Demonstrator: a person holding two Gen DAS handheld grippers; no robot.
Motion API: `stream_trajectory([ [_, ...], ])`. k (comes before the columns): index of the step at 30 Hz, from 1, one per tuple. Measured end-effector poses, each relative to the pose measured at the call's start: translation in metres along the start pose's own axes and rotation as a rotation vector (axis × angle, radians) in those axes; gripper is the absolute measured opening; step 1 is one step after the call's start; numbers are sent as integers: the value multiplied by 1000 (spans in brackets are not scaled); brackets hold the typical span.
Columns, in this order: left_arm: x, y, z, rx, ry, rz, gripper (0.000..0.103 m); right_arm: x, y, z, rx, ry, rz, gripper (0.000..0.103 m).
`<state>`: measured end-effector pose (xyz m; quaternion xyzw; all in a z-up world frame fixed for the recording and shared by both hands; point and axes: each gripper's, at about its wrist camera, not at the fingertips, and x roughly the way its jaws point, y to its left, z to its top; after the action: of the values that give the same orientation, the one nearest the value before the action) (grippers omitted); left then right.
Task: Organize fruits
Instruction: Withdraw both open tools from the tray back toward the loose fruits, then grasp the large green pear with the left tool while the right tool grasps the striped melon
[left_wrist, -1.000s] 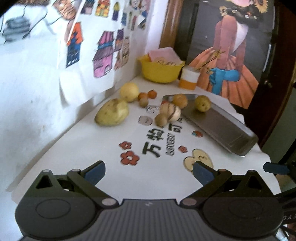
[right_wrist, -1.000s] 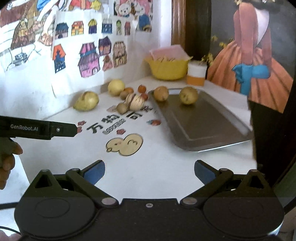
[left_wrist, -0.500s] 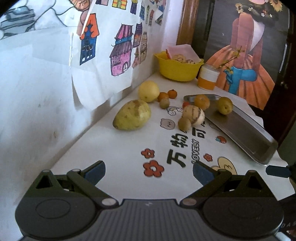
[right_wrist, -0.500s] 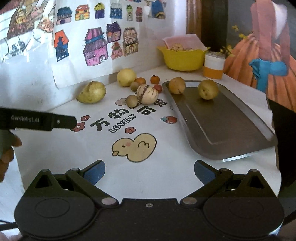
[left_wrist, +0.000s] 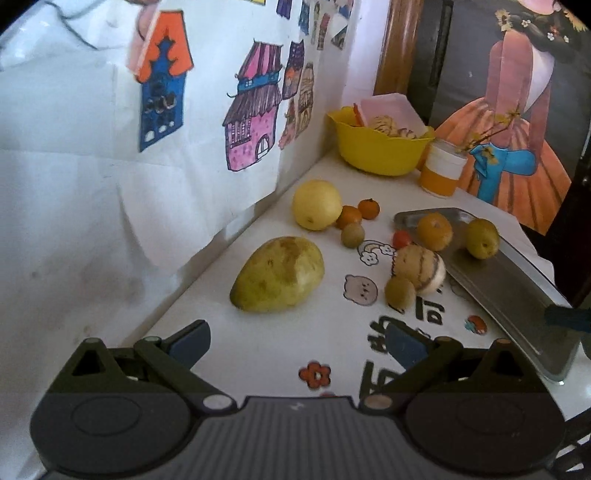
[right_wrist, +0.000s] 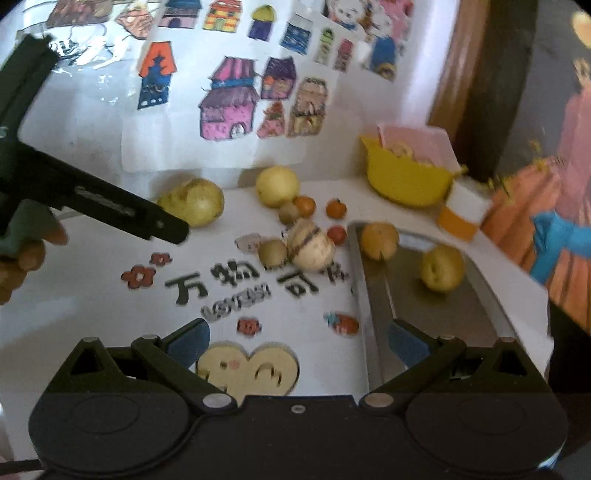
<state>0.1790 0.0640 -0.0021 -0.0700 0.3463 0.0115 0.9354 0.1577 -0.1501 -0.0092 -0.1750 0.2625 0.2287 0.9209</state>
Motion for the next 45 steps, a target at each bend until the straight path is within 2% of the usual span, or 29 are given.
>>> stream_trajectory([
  [9, 31, 0, 13, 22, -41, 62, 102, 47, -30, 29, 90, -66, -6, 102],
  [12, 37, 0, 15, 39, -53, 75, 102, 60, -37, 35, 100, -60, 23, 97],
  [15, 43, -1, 17, 55, -51, 77, 102, 73, -42, 39, 135, -50, 44, 85],
  [20, 50, 1, 21, 49, -34, 37, 99, 89, -46, 42, 193, -36, 73, 83],
  [26, 56, 0, 22, 55, -21, 33, 90, 101, -43, 43, 194, -19, 95, 71],
  [28, 57, 0, 21, 57, -14, 27, 84, 103, -44, 45, 208, -16, 108, 69],
  [33, 57, 0, 21, 58, -22, 26, 81, 111, -46, 44, 235, 2, 108, 62],
  [37, 55, 2, 21, 57, -28, 31, 68, 114, -47, 42, 270, 21, 119, 59],
  [41, 54, 0, 20, 70, -22, 26, 66, 119, -43, 37, 278, 57, 138, 53],
  [45, 55, -5, 19, 87, -24, 40, 65, 117, -43, 36, 277, 52, 136, 50],
])
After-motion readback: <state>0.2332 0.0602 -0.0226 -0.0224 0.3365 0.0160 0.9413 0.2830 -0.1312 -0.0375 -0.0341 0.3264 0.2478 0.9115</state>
